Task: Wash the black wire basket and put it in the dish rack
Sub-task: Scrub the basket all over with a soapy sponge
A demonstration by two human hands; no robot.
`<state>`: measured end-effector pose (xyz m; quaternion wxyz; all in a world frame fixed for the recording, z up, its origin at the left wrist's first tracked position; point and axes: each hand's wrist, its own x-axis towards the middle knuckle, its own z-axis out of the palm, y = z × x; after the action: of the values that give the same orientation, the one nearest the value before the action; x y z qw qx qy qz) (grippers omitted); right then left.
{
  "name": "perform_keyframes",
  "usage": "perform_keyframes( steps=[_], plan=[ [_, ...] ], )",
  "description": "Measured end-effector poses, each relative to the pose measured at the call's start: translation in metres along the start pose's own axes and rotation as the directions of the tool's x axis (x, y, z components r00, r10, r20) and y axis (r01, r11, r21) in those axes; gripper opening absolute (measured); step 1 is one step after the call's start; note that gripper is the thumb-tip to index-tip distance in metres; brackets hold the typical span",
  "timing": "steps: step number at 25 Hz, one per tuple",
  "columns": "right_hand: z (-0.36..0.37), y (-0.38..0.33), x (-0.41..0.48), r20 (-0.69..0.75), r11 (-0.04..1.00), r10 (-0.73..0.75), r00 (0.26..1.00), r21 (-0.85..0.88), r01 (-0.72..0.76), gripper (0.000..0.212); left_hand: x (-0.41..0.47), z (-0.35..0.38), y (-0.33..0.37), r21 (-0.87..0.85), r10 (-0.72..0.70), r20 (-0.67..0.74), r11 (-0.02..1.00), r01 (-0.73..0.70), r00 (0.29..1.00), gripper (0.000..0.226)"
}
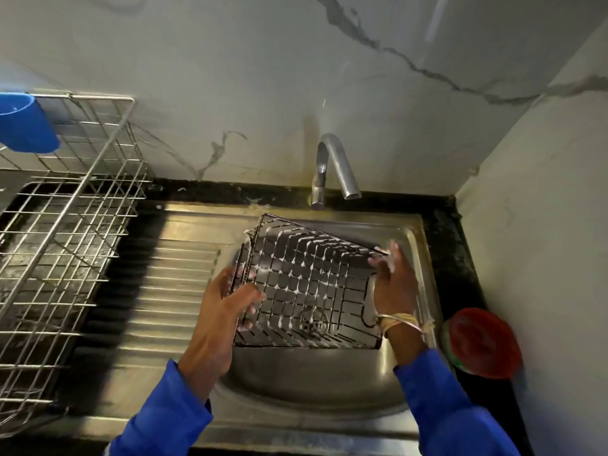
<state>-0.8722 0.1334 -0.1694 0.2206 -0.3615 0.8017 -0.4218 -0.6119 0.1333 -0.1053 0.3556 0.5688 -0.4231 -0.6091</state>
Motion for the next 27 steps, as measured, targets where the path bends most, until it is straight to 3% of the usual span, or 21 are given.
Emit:
perform_keyframes(
  steps=[3, 6, 8, 10, 12, 13, 16, 19, 22, 24, 25, 27],
  plan=[
    [0.015, 0.018, -0.033, 0.142, 0.994, 0.1, 0.985, 0.018, -0.104, 0.027, 0.004, 0.003, 0.002, -0.098, -0.006, -0.131, 0.995, -0.007, 0.991, 0.045],
    [0.021, 0.031, -0.053, 0.211, 0.993, 0.108, 0.972, 0.016, -0.114, 0.015, 0.009, -0.005, 0.01, -0.055, 0.033, -0.107, 0.998, -0.039, 0.994, 0.056],
    [0.021, 0.027, -0.033, 0.135, 0.991, 0.133, 0.982, -0.045, -0.128, 0.016, 0.006, -0.007, 0.013, 0.048, 0.052, -0.027, 0.998, -0.051, 0.998, 0.067],
    [0.016, 0.015, -0.005, 0.057, 0.988, 0.135, 0.989, 0.064, -0.139, 0.022, 0.002, -0.004, 0.009, 0.116, 0.046, 0.024, 0.992, -0.048, 0.999, 0.083],
    [0.01, 0.007, 0.008, -0.001, 0.977, 0.095, 0.995, 0.191, -0.093, 0.031, -0.002, 0.002, -0.002, 0.1, 0.066, 0.001, 0.993, -0.065, 0.998, 0.091],
    [0.009, 0.007, 0.007, 0.003, 0.983, 0.075, 0.997, 0.166, -0.075, 0.028, -0.002, 0.005, -0.006, 0.074, 0.073, -0.035, 0.995, -0.07, 0.997, 0.09],
    [0.012, 0.021, -0.029, 0.168, 0.99, 0.132, 0.977, -0.061, -0.124, 0.029, 0.002, 0.006, -0.011, -0.019, 0.042, -0.143, 0.999, -0.046, 0.989, 0.086],
    [0.001, 0.027, -0.057, 0.384, 0.976, 0.218, 0.897, -0.07, -0.207, 0.03, 0.008, -0.003, -0.009, -0.043, 0.026, -0.182, 0.998, -0.034, 0.983, 0.091],
    [-0.012, 0.01, -0.044, 0.212, 0.941, 0.074, 0.975, -0.337, 0.002, 0.027, 0.007, -0.007, -0.012, 0.024, 0.029, -0.171, 0.999, -0.025, 0.985, 0.09],
    [-0.01, -0.008, -0.04, 0.227, 0.937, -0.096, 0.969, -0.307, 0.165, 0.024, 0.005, -0.002, -0.017, 0.047, 0.023, -0.152, 0.999, -0.016, 0.988, 0.095],
    [-0.006, -0.012, -0.036, 0.305, 0.91, -0.178, 0.936, -0.31, 0.274, 0.023, 0.003, 0.003, -0.019, 0.048, 0.021, -0.144, 0.999, -0.014, 0.989, 0.098],
    [0.007, -0.007, -0.029, 0.526, 0.786, -0.295, 0.798, -0.342, 0.515, 0.03, -0.001, 0.011, -0.019, 0.029, 0.021, -0.127, 0.999, -0.018, 0.992, 0.095]
  ],
)
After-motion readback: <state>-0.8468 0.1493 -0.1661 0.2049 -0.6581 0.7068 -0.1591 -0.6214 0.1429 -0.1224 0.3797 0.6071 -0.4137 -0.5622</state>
